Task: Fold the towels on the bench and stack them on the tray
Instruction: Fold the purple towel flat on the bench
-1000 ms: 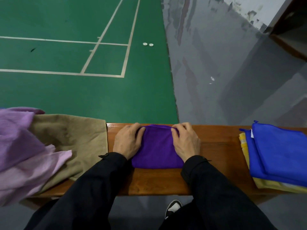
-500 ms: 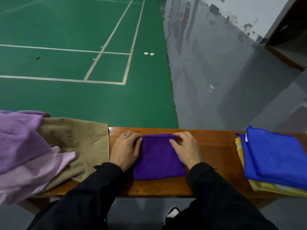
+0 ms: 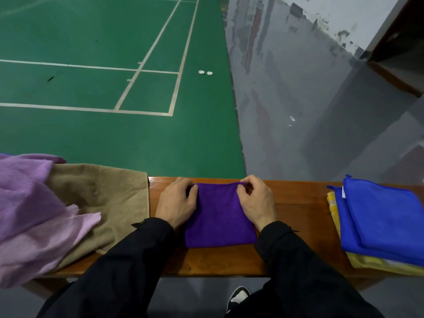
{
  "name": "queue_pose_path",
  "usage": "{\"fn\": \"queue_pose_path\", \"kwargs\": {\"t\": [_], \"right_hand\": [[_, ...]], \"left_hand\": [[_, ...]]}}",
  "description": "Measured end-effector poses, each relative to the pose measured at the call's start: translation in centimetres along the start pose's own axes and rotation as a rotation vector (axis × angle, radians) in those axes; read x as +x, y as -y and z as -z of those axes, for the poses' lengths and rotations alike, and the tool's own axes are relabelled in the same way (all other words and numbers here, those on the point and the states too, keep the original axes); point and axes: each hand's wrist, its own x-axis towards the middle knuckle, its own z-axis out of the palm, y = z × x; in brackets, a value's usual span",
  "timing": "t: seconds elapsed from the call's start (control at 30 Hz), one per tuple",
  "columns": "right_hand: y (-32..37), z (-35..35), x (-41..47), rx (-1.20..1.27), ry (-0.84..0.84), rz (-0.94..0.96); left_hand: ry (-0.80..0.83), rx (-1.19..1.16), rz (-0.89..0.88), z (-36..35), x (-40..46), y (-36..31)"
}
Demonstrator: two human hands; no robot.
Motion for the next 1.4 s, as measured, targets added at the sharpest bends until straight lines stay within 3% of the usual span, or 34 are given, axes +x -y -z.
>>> {"fn": "queue_pose_path", "kwargs": {"t": [0.2, 0.37, 0.53, 0.77, 0.87, 1.0, 1.1, 1.23, 1.4], "right_hand": [[-0.4, -1.2, 0.5, -0.118, -0.034, 0.001], [-0.5, -0.8, 0.3, 0.041, -0.033, -0.023], [-0.6, -0.5, -1.1, 0.088, -0.096, 0.055], [-1.4, -0.8, -1.9, -0.096, 0.046, 0.177], [-1.0, -1.0, -1.9, -0.204, 0.077, 0.142], [-0.7, -1.1, -1.4, -0.174, 0.067, 0.044], [-0.7, -1.2, -0.3, -0.093, 0.03, -0.074], [-0.6, -2.1, -0.2, -0.149, -0.061, -0.074], [-0.4, -2.4, -0.1, -0.198, -0.137, -0.056]], "left_hand": [[-0.003, 0.058, -0.012, -0.6, 0.3, 0.7], [0.052, -0.146, 0.068, 0.2, -0.3, 0.6], [-0.035, -0.281, 0.11, 0.5, -0.9, 0.5], [-0.002, -0.258, 0.152, 0.1, 1.2, 0.4], [0.001, -0.177, 0.124, 0.1, 1.6, 0.2], [0.017, -0.15, 0.081, -0.3, 0.9, 0.6], [0.039, -0.198, 0.034, -0.2, -0.2, 1.0], [0.081, -0.211, -0.034, -0.3, -0.8, 1.0], [0.034, 0.081, -0.188, -1.6, -0.7, 1.2]]}}
